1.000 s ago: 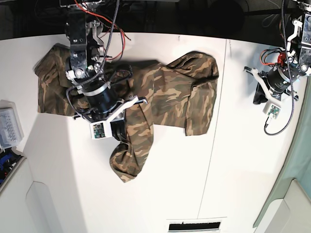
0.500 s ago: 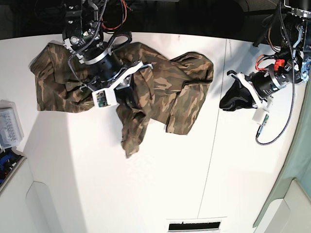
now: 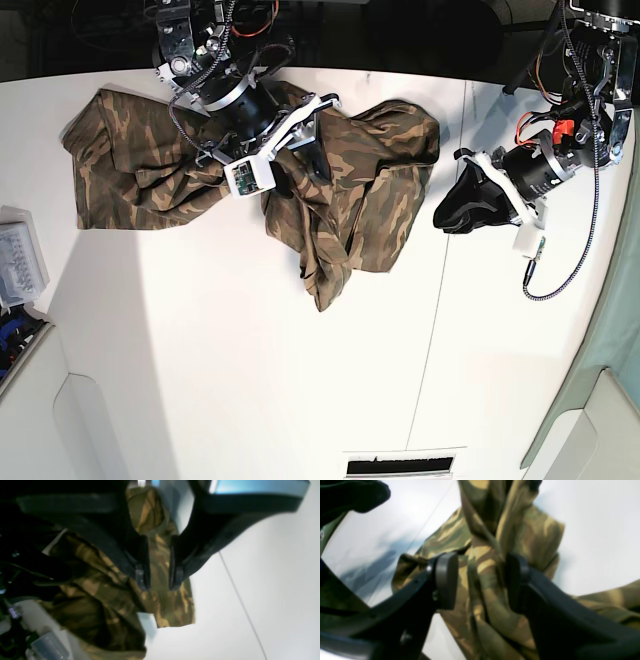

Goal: Layout the t-shirt on the table in an organized manner, then fold the t-shirt properly

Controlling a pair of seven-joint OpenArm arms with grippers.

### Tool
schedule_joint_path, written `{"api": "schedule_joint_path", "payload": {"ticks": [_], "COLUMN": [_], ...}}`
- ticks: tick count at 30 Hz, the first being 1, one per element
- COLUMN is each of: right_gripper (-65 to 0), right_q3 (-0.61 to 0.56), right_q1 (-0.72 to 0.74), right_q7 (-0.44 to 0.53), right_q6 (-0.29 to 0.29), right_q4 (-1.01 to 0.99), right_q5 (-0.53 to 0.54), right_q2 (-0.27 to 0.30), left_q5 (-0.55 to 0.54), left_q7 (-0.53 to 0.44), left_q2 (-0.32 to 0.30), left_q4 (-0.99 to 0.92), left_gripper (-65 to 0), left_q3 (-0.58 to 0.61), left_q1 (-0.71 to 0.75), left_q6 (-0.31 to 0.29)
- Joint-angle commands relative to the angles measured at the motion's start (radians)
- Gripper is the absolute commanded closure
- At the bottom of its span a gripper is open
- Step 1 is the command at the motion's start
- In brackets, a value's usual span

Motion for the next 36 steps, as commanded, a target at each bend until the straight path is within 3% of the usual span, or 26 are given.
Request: {"api": "schedule_joint_path", "payload": {"ticks": [1,4,7,13,18,22,26,28,32,36], "right_gripper": [-30.3,-30.3,-30.3,-30.3,-30.3,-30.3,-30.0,-25.7,-0.1,0.0], "right_q3": [0.008,0.042,0.1,0.261,0.315,0.284,0.227,0.203,0.169,0.139], "right_q1": [0.005,0.005,0.016,0.037,0.029,0.013,0.014,0.019,0.019,0.018], "right_q7": [0.026,0.025,0.025,0.018,-0.074,-0.073,-0.062,-0.051,-0.036,-0.014], "right_q6": [0.004,0.004,0.0,0.0,0.006,0.075,0.08,0.08,0.119,0.144], "right_q4": [0.037,0.09,0.126,0.131,0.125,0.08,-0.031,-0.083,-0.098,-0.063], "right_q5": [0.013,0.012,0.013,0.035,0.097,0.145,0.135,0.119,0.118,0.173], "right_q2": [-0.002,-0.003,-0.003,-0.002,-0.002,-0.003,-0.003,-0.003,-0.003,-0.003], "left_q5": [-0.039,-0.12,-0.204,-0.203,-0.106,0.0,0.096,0.13,0.164,0.201], "left_q7": [-0.018,0.048,0.092,0.092,0.069,0.02,-0.033,-0.034,-0.034,-0.034], "left_q2": [-0.012,-0.012,-0.012,-0.005,0.045,0.089,0.112,0.122,0.13,0.129], "left_q4": [0.015,0.015,0.016,0.017,0.014,0.005,0.003,0.003,0.003,0.003], "left_gripper": [-20.5,-29.4,-30.0,-30.0,-30.0,-30.0,-30.0,-30.0,-30.0,-30.0], "left_q3": [-0.006,-0.006,-0.006,-0.005,0.023,0.101,0.159,0.171,0.176,0.175], "left_q1": [-0.013,-0.041,-0.08,-0.146,-0.165,-0.174,-0.176,-0.176,-0.176,-0.176], "left_q6": [-0.029,-0.087,-0.102,-0.101,-0.042,-0.007,0.044,0.058,0.058,0.058]}}
